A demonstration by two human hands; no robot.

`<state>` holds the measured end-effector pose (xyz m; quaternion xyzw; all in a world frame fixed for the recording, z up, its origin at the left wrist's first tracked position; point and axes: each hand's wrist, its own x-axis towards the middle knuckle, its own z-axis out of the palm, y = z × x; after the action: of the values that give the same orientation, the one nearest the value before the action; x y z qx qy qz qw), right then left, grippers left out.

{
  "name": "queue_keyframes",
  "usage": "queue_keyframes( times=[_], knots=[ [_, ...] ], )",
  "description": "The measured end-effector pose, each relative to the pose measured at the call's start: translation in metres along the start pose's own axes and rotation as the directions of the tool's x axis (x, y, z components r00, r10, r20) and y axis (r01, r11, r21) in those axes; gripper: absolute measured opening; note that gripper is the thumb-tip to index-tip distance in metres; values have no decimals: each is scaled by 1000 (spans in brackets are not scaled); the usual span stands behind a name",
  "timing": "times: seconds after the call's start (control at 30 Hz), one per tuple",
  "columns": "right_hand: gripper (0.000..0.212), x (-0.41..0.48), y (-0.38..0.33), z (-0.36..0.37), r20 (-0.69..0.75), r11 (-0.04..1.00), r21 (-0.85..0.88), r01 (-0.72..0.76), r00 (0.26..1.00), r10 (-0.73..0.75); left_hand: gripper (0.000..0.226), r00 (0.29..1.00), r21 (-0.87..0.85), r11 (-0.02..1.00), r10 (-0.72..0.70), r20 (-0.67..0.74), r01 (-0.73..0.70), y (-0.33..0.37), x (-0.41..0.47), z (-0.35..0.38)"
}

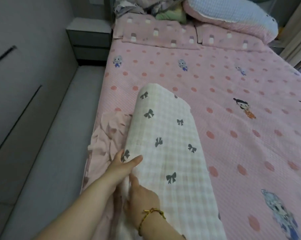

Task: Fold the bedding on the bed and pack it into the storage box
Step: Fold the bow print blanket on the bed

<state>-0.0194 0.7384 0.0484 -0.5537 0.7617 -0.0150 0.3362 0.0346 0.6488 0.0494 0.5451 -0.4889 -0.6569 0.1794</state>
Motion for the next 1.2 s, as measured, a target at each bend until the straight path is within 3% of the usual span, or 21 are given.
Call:
queue_keyframes(
  times=[0.2, 0.23, 0.27, 0.37, 0.43, 0.53, 0.63, 0.7, 0.77, 0.9, 0.93, 1.0, 1.07, 1.2],
  knots=[
    [67, 21, 2, 26, 273, 973, -108, 205, 947, -169, 82, 967, 75, 988, -112, -227, 132, -51, 36, -19],
    [61, 17, 12, 26, 180, 958, -147, 247, 959, -220, 83, 962, 109, 985, -107, -250, 137, -55, 39, -20],
    [55, 14, 29, 31, -57, 939, -225, 260, 959, -279, 81, 958, 150, 980, -89, -272, 134, -60, 43, -19],
    [46, 7, 83, 24, -513, 985, -159, 60, 848, -134, 61, 940, 228, 966, -37, -338, 120, -60, 47, -14],
    [54, 13, 121, 17, -572, 990, -96, -104, 820, 31, 48, 932, 219, 969, -28, -360, 114, -59, 47, -13],
    [78, 27, 137, 2, -445, 968, -85, -236, 878, 175, 37, 902, 140, 985, -35, -431, 105, -69, 39, -25],
    [84, 48, 137, 30, -279, 951, -291, -103, 960, 18, 38, 873, 77, 982, -117, -474, 174, -91, 35, -37],
    [101, 62, 141, 46, -80, 944, -318, -82, 995, 60, 44, 866, 118, 966, -146, -479, 228, -103, 39, -37],
    [109, 75, 147, 48, 13, 956, -279, -90, 995, 98, 51, 856, 205, 939, -144, -497, 277, -108, 46, -34],
    [115, 86, 147, 50, 91, 957, -277, -79, 990, 108, 71, 819, 397, 834, -107, -563, 382, -128, 59, -43],
    [113, 86, 146, 49, 114, 961, -262, -85, 987, 118, 79, 819, 336, 859, -151, -553, 385, -133, 57, -46],
    [89, 83, 149, 41, 124, 968, -231, -94, 984, 125, 92, 845, 148, 925, -244, -476, 350, -138, 49, -48],
    [74, 75, 153, 32, 51, 980, -161, -121, 990, 131, 98, 874, 48, 936, -307, -375, 349, -140, 34, -48],
    [91, 34, 170, 34, -18, 938, 61, -340, 940, 342, 102, 854, 0, 897, -422, -303, 443, -155, -8, -49]
  ],
)
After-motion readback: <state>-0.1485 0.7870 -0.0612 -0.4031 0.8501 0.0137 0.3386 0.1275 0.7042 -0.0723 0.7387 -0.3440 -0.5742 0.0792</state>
